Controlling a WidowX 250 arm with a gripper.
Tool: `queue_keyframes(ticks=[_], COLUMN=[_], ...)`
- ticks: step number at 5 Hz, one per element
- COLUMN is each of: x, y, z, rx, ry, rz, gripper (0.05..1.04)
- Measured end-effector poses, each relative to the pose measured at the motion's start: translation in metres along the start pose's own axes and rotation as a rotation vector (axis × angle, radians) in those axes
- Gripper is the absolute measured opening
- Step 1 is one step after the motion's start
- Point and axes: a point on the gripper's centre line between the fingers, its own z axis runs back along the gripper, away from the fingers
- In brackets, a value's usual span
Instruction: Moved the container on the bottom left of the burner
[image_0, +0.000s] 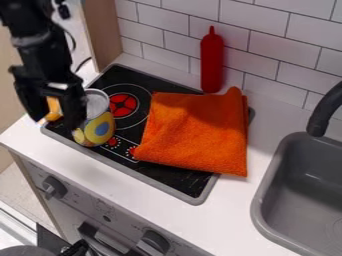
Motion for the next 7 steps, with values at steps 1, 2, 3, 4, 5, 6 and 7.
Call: queue_keyframes(ticks=[1, 2, 3, 4, 5, 6, 7], x=[0.0, -0.002, 0.005, 0.014, 0.03, 0.042, 0.058], y=[0.002, -0.001, 0.0, 0.0, 0.002, 0.002, 0.002], z=[-0.019, -0.041, -0.042, -0.04, -0.033, -0.032, -0.031], rx=[0.028, 0.065, 0.081, 0.086, 0.109, 0.125, 0.115], ry=[-0.01, -0.02, -0.071, -0.119, -0.179, -0.202, -0.254], rz=[0.022, 0.038, 0.048, 0.031, -0.028, -0.071, -0.111], gripper=[0.997, 0.997, 0.997, 0.997, 0.997, 0.997, 0.997])
